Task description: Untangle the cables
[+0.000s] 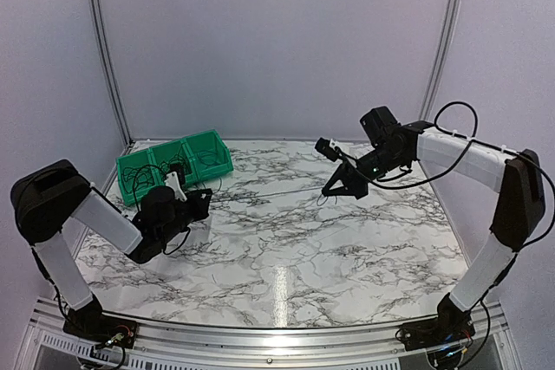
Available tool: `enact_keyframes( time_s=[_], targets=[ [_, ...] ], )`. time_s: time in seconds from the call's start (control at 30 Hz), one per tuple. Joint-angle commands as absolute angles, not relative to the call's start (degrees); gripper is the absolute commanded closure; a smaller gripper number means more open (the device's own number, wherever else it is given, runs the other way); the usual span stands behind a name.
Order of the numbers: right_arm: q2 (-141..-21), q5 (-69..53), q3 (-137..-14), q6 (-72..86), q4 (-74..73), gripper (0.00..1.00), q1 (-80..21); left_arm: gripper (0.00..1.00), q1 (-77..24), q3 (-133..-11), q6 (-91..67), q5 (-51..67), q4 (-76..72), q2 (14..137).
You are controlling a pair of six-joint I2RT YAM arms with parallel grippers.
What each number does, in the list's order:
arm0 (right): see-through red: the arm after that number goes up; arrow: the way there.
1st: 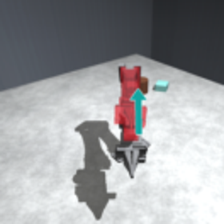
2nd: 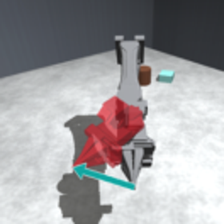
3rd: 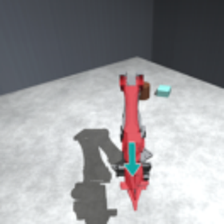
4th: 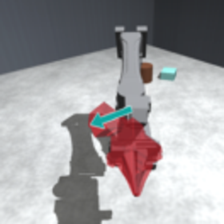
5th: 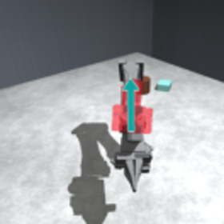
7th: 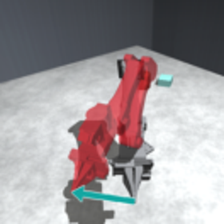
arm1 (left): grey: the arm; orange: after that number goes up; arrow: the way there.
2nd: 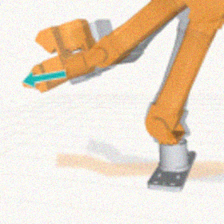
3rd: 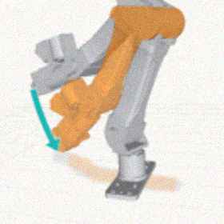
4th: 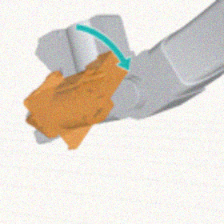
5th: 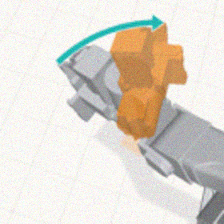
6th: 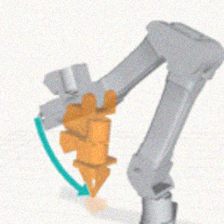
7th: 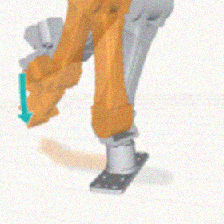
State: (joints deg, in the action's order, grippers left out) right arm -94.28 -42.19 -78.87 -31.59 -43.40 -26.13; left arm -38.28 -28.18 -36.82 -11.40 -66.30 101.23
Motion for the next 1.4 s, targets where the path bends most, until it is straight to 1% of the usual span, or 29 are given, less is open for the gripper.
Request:
enact_keyframes(
  time_s=[0.0,0.23,0.47,0.53,0.67,0.93,1.03,1.1,1.13,1.37],
  targets=[
    [-95.2,-30.8,-75.0,-34.3,-41.4,1.0,-25.5,1.0,-37.3,-24.9,-33.5,-17.7,-64.8,93.5],
    [-99.1,-23.0,-72.4,-34.3,-41.6,1.0,-26.3,1.0,-36.5,-21.7,-30.0,-22.7,-64.7,85.3],
    [-100.6,-15.2,-68.2,-36.3,-40.1,1.0,-31.1,1.0,-34.5,-19.9,-28.4,-23.3,-64.4,80.4],
    [-101.2,-14.4,-67.3,-36.4,-39.9,1.0,-32.0,0.99,-34.1,-19.7,-27.3,-23.3,-64.1,79.0],
    [-102.2,-14.6,-67.0,-36.5,-40.2,1.0,-32.8,0.93,-32.9,-20.2,-25.0,-23.3,-62.1,77.0],
    [-102.7,-13.7,-66.5,-36.8,-40.5,1.0,-33.6,0.91,-29.6,-21.1,-23.3,-23.7,-59.9,75.7],
    [-102.9,-13.6,-66.3,-36.8,-40.6,1.0,-33.6,0.93,-28.6,-21.9,-22.7,-21.6,-59.2,76.2],
    [-103.1,-13.5,-66.2,-36.7,-40.6,1.0,-33.5,0.99,-28.3,-22.2,-22.6,-20.9,-58.8,76.7],
    [-103.1,-13.5,-66.2,-36.7,-40.6,1.0,-33.6,1.0,-28.2,-22.2,-22.8,-20.7,-58.7,77.0],
    [-103.4,-13.1,-66.0,-36.9,-40.6,1.0,-33.5,1.0,-26.5,-22.0,-22.4,-17.8,-58.6,77.6]
  ],
)
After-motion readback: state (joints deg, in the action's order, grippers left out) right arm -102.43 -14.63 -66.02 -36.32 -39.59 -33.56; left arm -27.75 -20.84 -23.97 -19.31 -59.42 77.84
